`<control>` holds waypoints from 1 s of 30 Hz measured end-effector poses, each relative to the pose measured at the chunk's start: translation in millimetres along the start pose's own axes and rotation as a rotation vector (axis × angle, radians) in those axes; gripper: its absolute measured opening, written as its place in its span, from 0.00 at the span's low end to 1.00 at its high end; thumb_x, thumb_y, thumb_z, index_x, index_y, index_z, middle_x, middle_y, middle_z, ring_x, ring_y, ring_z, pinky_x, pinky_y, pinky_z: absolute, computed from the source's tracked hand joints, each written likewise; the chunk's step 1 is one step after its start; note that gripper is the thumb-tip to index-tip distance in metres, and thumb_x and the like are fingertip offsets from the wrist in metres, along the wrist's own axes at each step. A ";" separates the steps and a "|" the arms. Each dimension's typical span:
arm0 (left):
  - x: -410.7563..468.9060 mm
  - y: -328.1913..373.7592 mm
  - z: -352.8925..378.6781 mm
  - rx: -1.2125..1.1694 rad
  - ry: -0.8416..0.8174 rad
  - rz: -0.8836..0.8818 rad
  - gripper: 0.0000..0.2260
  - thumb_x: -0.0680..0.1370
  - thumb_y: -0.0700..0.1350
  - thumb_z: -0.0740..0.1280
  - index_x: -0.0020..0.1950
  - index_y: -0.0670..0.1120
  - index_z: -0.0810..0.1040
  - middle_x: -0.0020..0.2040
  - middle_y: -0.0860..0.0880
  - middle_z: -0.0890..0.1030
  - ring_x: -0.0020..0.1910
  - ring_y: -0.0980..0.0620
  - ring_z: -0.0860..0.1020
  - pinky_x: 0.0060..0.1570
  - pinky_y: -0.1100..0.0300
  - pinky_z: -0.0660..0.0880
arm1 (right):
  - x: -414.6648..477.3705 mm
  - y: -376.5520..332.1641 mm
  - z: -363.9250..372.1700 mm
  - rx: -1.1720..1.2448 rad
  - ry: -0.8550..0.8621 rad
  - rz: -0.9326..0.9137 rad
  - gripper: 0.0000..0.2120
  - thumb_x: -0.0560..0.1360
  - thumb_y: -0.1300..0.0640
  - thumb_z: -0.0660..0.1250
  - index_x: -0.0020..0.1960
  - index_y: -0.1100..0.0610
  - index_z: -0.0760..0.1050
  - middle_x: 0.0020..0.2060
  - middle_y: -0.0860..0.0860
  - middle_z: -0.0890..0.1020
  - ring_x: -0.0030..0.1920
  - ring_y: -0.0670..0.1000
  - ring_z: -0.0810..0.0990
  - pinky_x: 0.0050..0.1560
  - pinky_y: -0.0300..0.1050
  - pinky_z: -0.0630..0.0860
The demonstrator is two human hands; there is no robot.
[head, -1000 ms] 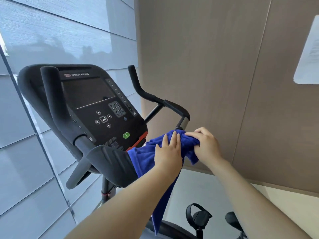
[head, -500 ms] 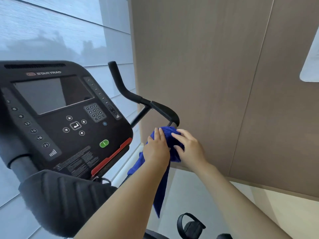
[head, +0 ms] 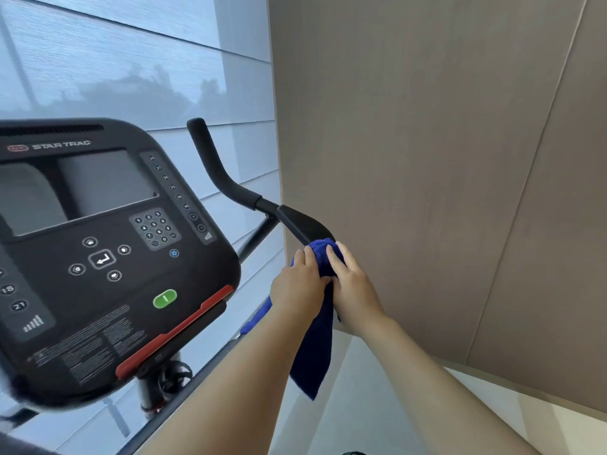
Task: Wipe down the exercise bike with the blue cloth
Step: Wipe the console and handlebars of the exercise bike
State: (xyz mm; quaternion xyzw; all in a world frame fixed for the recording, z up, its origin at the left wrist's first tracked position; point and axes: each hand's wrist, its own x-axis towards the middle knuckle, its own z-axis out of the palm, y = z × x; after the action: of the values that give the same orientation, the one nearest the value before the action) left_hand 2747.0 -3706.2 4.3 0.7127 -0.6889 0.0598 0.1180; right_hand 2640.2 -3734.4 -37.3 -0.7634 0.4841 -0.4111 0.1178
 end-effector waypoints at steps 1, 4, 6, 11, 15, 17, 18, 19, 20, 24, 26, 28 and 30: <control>3.8 3.0 2.8 0.019 0.011 -0.011 0.27 0.81 0.56 0.52 0.74 0.43 0.52 0.69 0.47 0.65 0.52 0.44 0.77 0.35 0.56 0.67 | 4.6 3.5 -1.0 0.010 0.003 -0.006 0.26 0.78 0.67 0.52 0.74 0.53 0.58 0.76 0.48 0.55 0.72 0.49 0.59 0.66 0.40 0.61; 15.1 10.3 8.1 0.049 0.030 -0.039 0.28 0.81 0.55 0.52 0.75 0.42 0.49 0.69 0.47 0.65 0.50 0.44 0.78 0.33 0.57 0.66 | 15.6 12.6 -4.5 0.065 0.018 -0.003 0.25 0.77 0.67 0.53 0.73 0.53 0.62 0.74 0.48 0.61 0.70 0.50 0.64 0.64 0.39 0.64; 20.0 11.9 10.9 0.100 0.027 -0.024 0.28 0.81 0.54 0.52 0.75 0.42 0.49 0.69 0.46 0.64 0.47 0.45 0.79 0.29 0.58 0.64 | 20.2 16.5 -7.2 0.090 0.028 -0.011 0.25 0.76 0.68 0.54 0.71 0.53 0.65 0.72 0.48 0.65 0.68 0.50 0.67 0.61 0.35 0.63; 22.5 13.7 9.6 0.063 -0.012 -0.082 0.29 0.81 0.56 0.52 0.76 0.44 0.47 0.69 0.44 0.65 0.52 0.42 0.77 0.36 0.55 0.68 | 23.5 14.5 -11.8 0.106 0.068 -0.026 0.24 0.73 0.70 0.58 0.67 0.56 0.71 0.64 0.51 0.74 0.61 0.52 0.73 0.57 0.34 0.65; 16.2 12.0 -1.3 -0.042 -0.074 -0.136 0.28 0.80 0.57 0.53 0.76 0.49 0.47 0.67 0.44 0.67 0.57 0.39 0.73 0.44 0.53 0.67 | 20.5 8.9 -19.6 0.100 0.050 -0.002 0.24 0.71 0.71 0.59 0.65 0.57 0.73 0.61 0.52 0.75 0.59 0.53 0.74 0.57 0.39 0.68; 5.5 8.7 -6.1 -0.020 -0.084 -0.121 0.29 0.80 0.57 0.54 0.76 0.51 0.47 0.66 0.43 0.67 0.57 0.39 0.73 0.45 0.52 0.67 | 16.0 5.9 -23.8 0.096 0.031 0.006 0.23 0.70 0.71 0.60 0.63 0.56 0.74 0.60 0.52 0.76 0.58 0.53 0.74 0.56 0.37 0.68; -0.7 7.1 -7.8 0.011 -0.085 -0.111 0.29 0.80 0.57 0.55 0.76 0.51 0.46 0.66 0.43 0.67 0.57 0.39 0.72 0.47 0.52 0.68 | 12.9 3.3 -25.5 0.093 0.024 0.008 0.23 0.70 0.71 0.61 0.62 0.56 0.74 0.60 0.51 0.76 0.57 0.52 0.74 0.55 0.36 0.67; -7.1 5.6 -9.2 0.045 -0.086 -0.106 0.30 0.80 0.56 0.56 0.76 0.51 0.45 0.67 0.43 0.67 0.58 0.40 0.72 0.49 0.52 0.68 | 9.5 0.3 -26.7 0.089 0.020 0.005 0.22 0.70 0.71 0.61 0.61 0.56 0.74 0.59 0.51 0.76 0.56 0.52 0.74 0.54 0.36 0.67; -13.7 4.2 -10.0 0.079 -0.088 -0.105 0.31 0.79 0.56 0.57 0.76 0.51 0.44 0.68 0.43 0.66 0.59 0.40 0.71 0.51 0.51 0.69 | 5.2 -2.9 -27.7 0.084 0.017 -0.002 0.21 0.70 0.71 0.62 0.60 0.56 0.75 0.59 0.51 0.76 0.56 0.51 0.74 0.53 0.35 0.67; -38.8 -1.1 -12.9 0.173 -0.078 -0.101 0.32 0.79 0.54 0.59 0.76 0.52 0.43 0.69 0.44 0.64 0.60 0.41 0.69 0.54 0.50 0.69 | -13.4 -14.8 -30.2 0.073 -0.008 -0.029 0.17 0.71 0.66 0.67 0.58 0.55 0.76 0.56 0.50 0.77 0.53 0.49 0.74 0.51 0.34 0.66; -50.5 -5.5 -14.8 0.178 -0.079 -0.097 0.33 0.79 0.52 0.60 0.76 0.53 0.42 0.70 0.44 0.63 0.60 0.41 0.69 0.54 0.50 0.68 | -21.8 -21.2 -30.8 0.069 -0.016 -0.043 0.14 0.71 0.63 0.69 0.56 0.54 0.77 0.55 0.49 0.76 0.51 0.47 0.73 0.51 0.36 0.68; -62.3 -10.8 -18.2 0.184 -0.079 -0.089 0.33 0.79 0.51 0.60 0.76 0.52 0.42 0.70 0.44 0.62 0.59 0.42 0.69 0.52 0.51 0.67 | -29.2 -29.8 -30.6 0.062 -0.014 -0.055 0.13 0.71 0.60 0.69 0.56 0.53 0.77 0.55 0.48 0.76 0.51 0.48 0.74 0.51 0.40 0.71; -75.1 -16.5 -23.0 0.217 -0.070 -0.077 0.33 0.79 0.49 0.61 0.76 0.51 0.42 0.69 0.44 0.63 0.57 0.42 0.70 0.48 0.53 0.65 | -36.7 -40.2 -28.5 0.053 -0.006 -0.064 0.12 0.72 0.60 0.69 0.55 0.53 0.77 0.55 0.48 0.75 0.50 0.47 0.74 0.52 0.43 0.74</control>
State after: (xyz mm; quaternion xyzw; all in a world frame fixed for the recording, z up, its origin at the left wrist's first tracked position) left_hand 2761.9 -3627.4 6.4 0.7488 -0.6542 0.1047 0.0181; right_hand 2637.8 -3677.2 -14.8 -0.7761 0.4482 -0.4252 0.1262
